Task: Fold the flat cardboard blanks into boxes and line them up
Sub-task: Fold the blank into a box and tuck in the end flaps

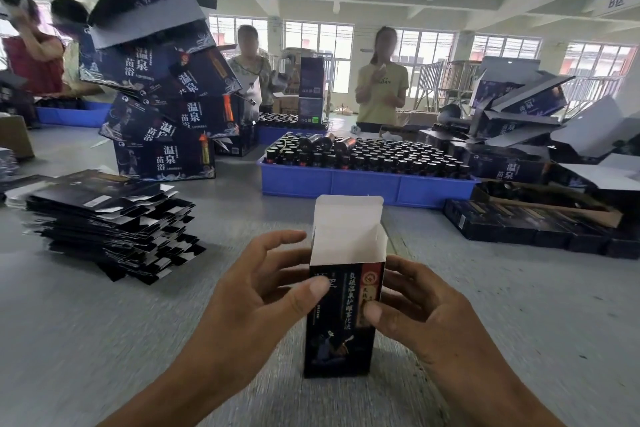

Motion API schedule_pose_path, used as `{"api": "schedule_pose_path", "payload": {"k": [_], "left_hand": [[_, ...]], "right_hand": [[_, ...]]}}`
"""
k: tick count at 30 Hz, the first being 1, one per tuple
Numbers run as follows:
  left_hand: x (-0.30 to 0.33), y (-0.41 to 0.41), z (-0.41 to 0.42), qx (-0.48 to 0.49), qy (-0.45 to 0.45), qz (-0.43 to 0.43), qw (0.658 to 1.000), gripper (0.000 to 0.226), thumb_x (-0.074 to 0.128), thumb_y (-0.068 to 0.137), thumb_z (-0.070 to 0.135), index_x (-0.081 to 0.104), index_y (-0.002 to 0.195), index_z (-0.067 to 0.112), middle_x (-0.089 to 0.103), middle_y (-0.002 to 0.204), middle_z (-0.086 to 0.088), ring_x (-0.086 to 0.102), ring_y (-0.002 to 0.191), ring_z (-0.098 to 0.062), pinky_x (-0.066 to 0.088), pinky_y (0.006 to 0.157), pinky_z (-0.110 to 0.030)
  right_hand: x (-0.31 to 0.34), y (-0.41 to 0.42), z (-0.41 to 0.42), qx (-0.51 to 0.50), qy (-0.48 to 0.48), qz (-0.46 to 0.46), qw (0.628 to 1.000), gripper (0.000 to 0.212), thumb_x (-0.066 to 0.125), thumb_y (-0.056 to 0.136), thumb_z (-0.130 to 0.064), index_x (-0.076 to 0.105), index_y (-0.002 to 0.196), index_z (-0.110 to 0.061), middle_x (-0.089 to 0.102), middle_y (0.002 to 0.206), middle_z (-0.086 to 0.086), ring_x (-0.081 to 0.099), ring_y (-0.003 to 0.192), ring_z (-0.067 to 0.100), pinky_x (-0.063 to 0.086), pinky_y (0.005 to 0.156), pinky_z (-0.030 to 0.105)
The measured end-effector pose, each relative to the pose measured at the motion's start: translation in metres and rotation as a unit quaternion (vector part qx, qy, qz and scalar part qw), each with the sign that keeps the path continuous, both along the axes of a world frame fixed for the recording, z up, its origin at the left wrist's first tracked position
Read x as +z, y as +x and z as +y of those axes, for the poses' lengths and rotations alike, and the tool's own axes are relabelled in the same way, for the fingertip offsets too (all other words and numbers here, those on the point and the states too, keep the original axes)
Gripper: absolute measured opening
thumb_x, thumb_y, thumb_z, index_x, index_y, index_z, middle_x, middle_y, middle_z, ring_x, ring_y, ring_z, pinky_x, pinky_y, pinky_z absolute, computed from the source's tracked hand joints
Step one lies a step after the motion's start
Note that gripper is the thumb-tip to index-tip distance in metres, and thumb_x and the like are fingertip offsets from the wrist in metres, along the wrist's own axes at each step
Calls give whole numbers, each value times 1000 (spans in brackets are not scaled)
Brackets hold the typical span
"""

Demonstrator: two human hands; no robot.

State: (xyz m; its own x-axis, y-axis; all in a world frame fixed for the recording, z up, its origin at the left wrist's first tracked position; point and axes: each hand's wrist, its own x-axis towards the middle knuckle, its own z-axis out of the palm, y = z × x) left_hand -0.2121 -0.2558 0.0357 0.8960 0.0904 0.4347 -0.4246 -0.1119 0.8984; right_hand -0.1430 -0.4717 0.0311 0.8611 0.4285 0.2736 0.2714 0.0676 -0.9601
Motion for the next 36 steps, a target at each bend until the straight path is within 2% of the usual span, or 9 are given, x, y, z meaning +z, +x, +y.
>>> {"api": "schedule_pose_path", "payload": {"k": [4,7,13,18,21,24,30,34,36], "left_hand": [[-2,-1,-3,34,39,-73,996,39,74,79,40,63,116,44,71,123,7,67,115,-18,57,91,-34],[-3,-1,-4,55,59,-89,993,37,72,79,43,65,115,51,70,121,14,68,114,-12,56,89,-22],[-5,1,-3,51,85,-85,992,33,70,83,44,66,115,50,72,117,15,68,111,-9,56,85,-18],[-5,1,-3,52,101,-91,989,32,70,86,43,65,117,50,71,120,16,67,112,-9,56,83,-19],[-3,-1,-3,57,91,-90,990,31,68,85,45,66,115,49,71,118,16,68,112,-9,56,84,-18],[-2,-4,-3,43,72,-81,993,28,66,86,48,69,113,45,74,113,11,69,110,-14,59,88,-27],[0,-6,-3,45,65,-81,994,24,66,85,48,71,109,44,75,109,7,71,107,-19,60,88,-39],[1,-6,-4,50,80,-98,991,24,64,89,43,71,111,40,65,131,12,65,119,-18,55,92,-42],[2,-7,-5,65,94,-117,986,23,64,89,41,72,111,39,62,135,15,63,122,-15,57,89,-36]], "right_hand": [[0,-2,3,-12,-16,-15,1000,55,84,74,-11,61,115,-40,73,105,-26,70,99,-3,55,70,10],[0,-3,3,-15,-22,-28,999,55,81,79,-9,60,118,-42,72,107,-28,69,100,-5,54,71,9],[5,-10,3,-26,-52,-91,994,70,78,83,-24,46,111,-80,62,115,-41,62,108,-13,52,76,6],[8,-14,3,-15,-37,-118,992,65,73,76,-41,45,124,-75,59,127,-36,60,118,-7,52,95,26],[8,-15,3,-11,-35,-125,991,60,68,77,-45,45,125,-74,58,127,-38,58,117,-11,54,88,18],[9,-14,2,-8,-22,-128,991,52,64,80,-46,51,123,-71,62,123,-36,60,113,-12,50,77,4],[8,-14,1,-16,-47,-150,987,40,54,86,-55,55,124,-66,62,125,-34,61,114,-8,48,81,3],[10,-16,2,-25,-45,-158,986,36,52,87,-54,59,120,-64,63,125,-32,61,114,-8,49,86,6],[11,-18,2,-36,-40,-172,984,34,53,87,-52,60,118,-64,59,129,-35,58,117,-11,47,85,4]]}}
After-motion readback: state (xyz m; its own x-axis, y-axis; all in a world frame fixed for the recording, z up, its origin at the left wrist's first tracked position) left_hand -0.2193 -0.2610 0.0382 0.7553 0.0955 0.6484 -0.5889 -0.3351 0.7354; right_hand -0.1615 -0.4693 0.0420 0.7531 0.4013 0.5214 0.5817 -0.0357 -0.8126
